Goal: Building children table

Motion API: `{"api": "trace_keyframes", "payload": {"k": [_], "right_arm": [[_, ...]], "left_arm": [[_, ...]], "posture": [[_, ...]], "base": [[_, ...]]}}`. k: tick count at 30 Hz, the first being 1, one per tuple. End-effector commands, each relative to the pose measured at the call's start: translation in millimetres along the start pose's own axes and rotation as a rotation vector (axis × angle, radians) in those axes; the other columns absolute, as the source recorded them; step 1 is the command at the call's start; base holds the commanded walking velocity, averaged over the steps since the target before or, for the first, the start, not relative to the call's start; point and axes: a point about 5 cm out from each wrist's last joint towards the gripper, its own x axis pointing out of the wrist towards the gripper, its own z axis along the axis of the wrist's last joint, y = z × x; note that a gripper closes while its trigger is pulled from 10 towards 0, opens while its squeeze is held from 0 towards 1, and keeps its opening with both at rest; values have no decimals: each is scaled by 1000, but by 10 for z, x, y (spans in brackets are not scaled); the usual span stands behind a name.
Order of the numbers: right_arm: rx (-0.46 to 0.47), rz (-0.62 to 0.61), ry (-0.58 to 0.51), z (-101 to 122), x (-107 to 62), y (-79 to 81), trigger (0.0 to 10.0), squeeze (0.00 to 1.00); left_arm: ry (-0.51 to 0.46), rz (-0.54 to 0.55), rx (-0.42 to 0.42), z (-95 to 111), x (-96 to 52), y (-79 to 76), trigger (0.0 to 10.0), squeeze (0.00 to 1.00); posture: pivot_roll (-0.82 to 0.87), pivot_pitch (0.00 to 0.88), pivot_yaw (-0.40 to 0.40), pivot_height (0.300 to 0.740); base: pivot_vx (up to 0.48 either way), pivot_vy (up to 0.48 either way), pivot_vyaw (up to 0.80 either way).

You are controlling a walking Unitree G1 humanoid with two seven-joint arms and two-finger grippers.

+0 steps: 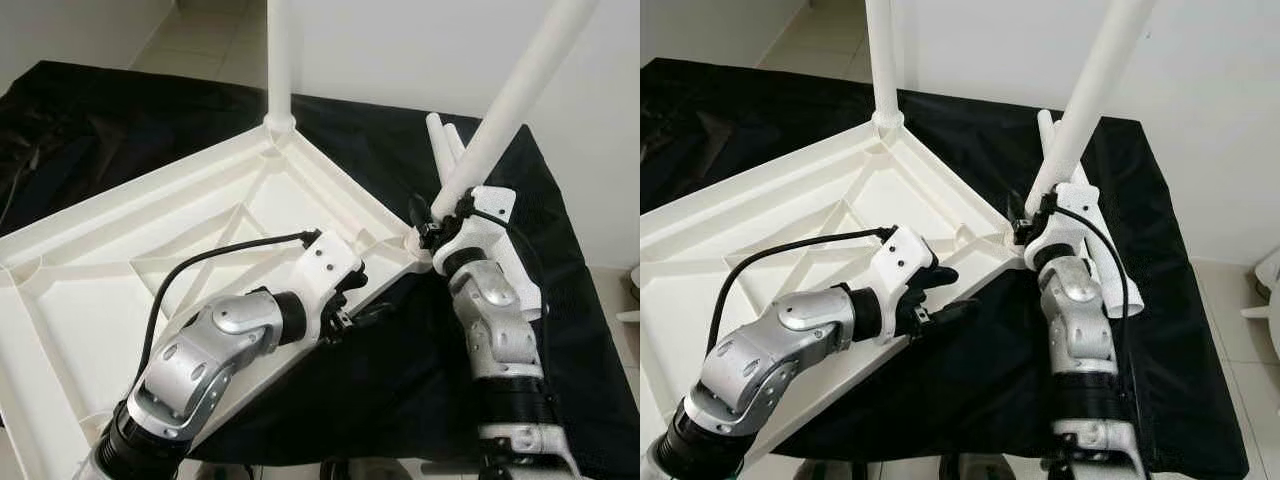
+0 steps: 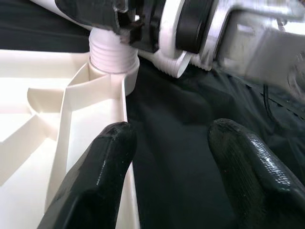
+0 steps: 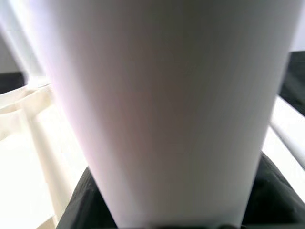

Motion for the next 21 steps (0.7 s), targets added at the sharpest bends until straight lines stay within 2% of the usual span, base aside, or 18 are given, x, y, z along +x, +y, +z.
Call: {"api": "trace_keyframes", "payload": {"k": [1, 8, 15, 16, 17, 18, 19, 21], "right_arm": [[-16, -74, 80, -143, -65, 21, 0, 0], [-41, -102, 101, -182, -99, 73, 0, 0], [-27, -102, 103, -175, -109, 84, 0, 0], [-29, -94, 105, -173, -110, 88, 4510, 0], [-29, -94, 105, -173, -110, 88, 4510, 0], [-32, -92, 99, -163, -115, 69, 10000, 0], [-28, -83, 93, -156, -117, 53, 10000, 1000], [-30, -74, 85, -147, -119, 32, 10000, 1000]], "left_arm": [[7, 3, -3, -14, 11, -23, 10000, 0], [6, 5, -3, -12, 17, -17, 10000, 0], [7, 6, 1, -10, 17, -10, 10000, 0], [7, 6, 1, -10, 18, -9, 10000, 0], [7, 6, 1, -10, 18, -9, 10000, 0], [7, 6, 2, -10, 22, -8, 10000, 0], [7, 6, 2, -9, 22, -7, 10000, 0], [7, 6, 3, -8, 23, -6, 10000, 0]], "posture": [[55, 93, -63, 740], [55, 86, -65, 740], [52, 80, -64, 740], [51, 79, -65, 740], [51, 79, -65, 740], [50, 78, -65, 740], [49, 78, -65, 740], [49, 78, -65, 740]], "base": [[0, 0, 0], [0, 0, 0], [0, 0, 0], [0, 0, 0], [0, 0, 0], [0, 0, 0], [0, 0, 0], [0, 0, 0]]}}
